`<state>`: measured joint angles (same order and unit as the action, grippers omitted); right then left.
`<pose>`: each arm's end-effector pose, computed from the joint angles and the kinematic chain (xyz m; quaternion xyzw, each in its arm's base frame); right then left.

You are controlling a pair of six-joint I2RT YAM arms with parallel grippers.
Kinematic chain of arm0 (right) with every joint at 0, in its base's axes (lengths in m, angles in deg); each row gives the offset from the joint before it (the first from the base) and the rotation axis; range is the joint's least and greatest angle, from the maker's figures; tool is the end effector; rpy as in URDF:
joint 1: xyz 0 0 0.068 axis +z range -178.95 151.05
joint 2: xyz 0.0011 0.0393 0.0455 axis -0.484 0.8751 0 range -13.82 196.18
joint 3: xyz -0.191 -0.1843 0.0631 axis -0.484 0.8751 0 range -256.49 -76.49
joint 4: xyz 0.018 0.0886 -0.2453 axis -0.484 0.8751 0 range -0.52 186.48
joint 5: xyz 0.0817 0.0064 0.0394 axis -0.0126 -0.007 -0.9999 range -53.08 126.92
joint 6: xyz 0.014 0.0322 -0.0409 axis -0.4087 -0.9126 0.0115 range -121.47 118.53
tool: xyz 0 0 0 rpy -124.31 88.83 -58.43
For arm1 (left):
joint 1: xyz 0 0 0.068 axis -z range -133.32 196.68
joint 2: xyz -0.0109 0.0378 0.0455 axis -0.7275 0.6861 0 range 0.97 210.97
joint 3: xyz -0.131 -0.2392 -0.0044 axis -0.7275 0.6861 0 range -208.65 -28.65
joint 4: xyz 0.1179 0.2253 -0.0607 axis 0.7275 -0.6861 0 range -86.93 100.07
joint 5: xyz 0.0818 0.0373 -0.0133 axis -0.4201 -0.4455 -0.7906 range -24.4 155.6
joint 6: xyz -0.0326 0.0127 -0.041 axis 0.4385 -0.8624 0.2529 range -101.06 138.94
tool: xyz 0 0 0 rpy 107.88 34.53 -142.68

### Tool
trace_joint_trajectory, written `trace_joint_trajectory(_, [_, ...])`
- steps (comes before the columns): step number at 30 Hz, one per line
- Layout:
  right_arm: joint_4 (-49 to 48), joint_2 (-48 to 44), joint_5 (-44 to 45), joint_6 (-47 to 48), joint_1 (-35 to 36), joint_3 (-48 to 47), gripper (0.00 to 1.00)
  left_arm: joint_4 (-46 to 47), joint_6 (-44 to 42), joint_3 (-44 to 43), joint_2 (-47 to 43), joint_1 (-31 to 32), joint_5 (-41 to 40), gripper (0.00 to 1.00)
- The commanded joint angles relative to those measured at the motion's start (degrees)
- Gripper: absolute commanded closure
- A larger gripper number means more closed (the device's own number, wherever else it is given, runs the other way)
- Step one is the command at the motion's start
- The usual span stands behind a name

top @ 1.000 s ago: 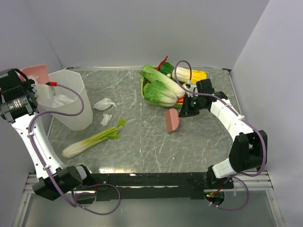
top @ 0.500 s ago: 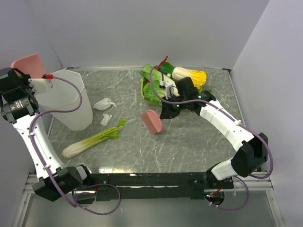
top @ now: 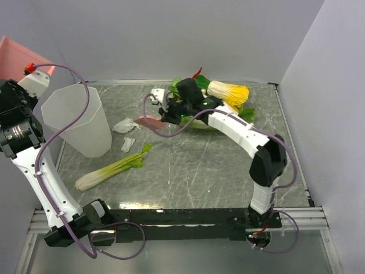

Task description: Sweep away the paper scraps from the table

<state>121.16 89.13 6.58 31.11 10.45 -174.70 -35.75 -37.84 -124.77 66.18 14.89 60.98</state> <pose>0.3074 0.2757 0.3481 -0.6017 0.6278 0.2591 0.4204 0.1639 0.1049 0.5023 0.1474 0.7788 0.4480 0.4135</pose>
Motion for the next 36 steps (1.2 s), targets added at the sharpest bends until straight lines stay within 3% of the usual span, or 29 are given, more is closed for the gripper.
trace_joint_trajectory(1, [-15.1, 5.5, 3.4, 15.6, 2.6, -4.2, 1.00, -5.4, 23.8, -3.9, -1.3, -0.1, 5.8, 0.99])
trace_joint_trajectory(7, [-28.5, 14.5, 10.1, 29.9, 6.5, -5.2, 1.00, -11.3, 29.8, -7.6, -0.8, 2.8, 13.7, 0.99])
trace_joint_trajectory(11, [-29.0, 22.6, 11.7, 37.9, 7.9, -10.6, 1.00, -12.1, 28.8, -8.1, -0.7, 4.0, 15.3, 0.99])
trace_joint_trajectory(16, [-30.1, 24.2, 8.5, 48.2, 8.9, -8.0, 1.00, -12.7, 28.7, -9.6, 0.0, 4.4, 14.7, 0.99])
trace_joint_trajectory(23, [-17.4, 17.3, 2.2, 68.3, 8.9, 1.8, 1.00, -12.7, 29.6, -9.2, -0.2, 4.5, 16.3, 0.99])
trace_joint_trajectory(28, [-6.5, 11.0, 4.2, 72.9, 7.6, 8.7, 1.00, -11.4, 29.6, -8.1, -0.3, 4.6, 17.2, 0.99])
trace_joint_trajectory(34, [0.3, -5.1, 8.0, 74.1, 4.6, 23.8, 1.00, -10.6, 29.0, -7.5, 0.3, 4.7, 19.8, 0.99])
trace_joint_trajectory(36, [7.3, -11.9, 9.8, 73.4, 3.2, 27.0, 1.00, -10.3, 28.8, -7.4, 0.4, 5.0, 20.1, 0.99])
